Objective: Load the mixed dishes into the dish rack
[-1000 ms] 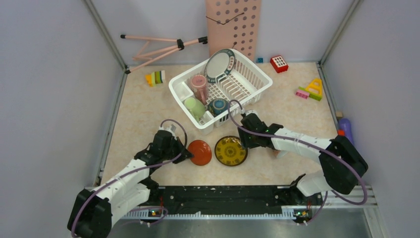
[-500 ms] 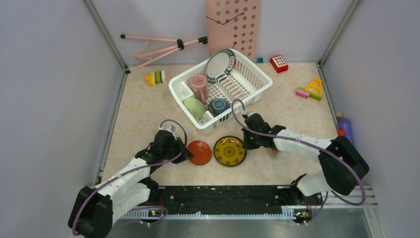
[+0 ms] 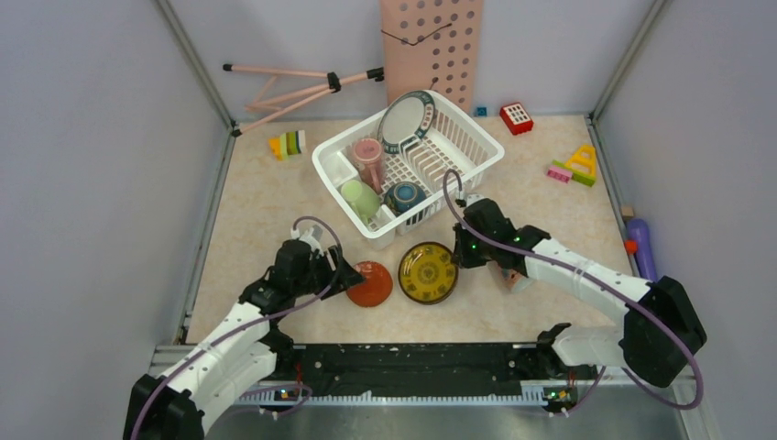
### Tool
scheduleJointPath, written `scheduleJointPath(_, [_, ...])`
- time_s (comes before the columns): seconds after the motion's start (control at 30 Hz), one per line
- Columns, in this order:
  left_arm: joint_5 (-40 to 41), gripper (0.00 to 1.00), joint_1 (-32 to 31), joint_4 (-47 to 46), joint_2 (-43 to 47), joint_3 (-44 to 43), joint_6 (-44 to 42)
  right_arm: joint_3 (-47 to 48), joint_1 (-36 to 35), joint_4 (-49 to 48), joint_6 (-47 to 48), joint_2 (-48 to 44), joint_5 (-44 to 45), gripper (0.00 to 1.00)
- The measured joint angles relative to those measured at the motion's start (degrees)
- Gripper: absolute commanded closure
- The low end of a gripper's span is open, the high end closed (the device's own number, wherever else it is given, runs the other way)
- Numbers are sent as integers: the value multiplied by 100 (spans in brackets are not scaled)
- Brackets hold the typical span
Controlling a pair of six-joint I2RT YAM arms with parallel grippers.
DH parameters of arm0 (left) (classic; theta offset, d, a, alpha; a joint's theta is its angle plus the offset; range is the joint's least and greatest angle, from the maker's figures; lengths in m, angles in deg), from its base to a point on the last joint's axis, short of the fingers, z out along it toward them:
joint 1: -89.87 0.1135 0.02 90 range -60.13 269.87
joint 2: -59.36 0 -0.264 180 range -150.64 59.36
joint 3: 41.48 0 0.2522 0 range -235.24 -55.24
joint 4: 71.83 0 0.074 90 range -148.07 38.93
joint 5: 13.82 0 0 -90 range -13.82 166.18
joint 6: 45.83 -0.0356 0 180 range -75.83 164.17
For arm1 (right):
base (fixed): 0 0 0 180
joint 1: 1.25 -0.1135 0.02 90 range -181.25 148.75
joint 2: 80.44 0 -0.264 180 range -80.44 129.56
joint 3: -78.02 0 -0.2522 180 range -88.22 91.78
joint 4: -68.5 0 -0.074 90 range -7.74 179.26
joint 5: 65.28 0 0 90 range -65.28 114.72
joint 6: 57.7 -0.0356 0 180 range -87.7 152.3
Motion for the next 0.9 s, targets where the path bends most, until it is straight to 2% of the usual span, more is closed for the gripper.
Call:
scheduleJointPath(0.2, [-675,39,2,-992,-94,133,122,-35,216,-133,-168,-87,-619,100])
scheduleJointPath(0.47, [-1410,41,0,-2190,-804,264,470,-173,319,-470,-437,-251,-1248,100])
scheduleJointPath(0.77, [-1790,45,-50,-3213,-1368,382,925,-173,328,-669,-522,-258,-1482,100])
scheduleJointPath(0.9, [-1834,53,-133,-3600,-1626,393,1110,-173,328,-717,-557,-256,-1563,100])
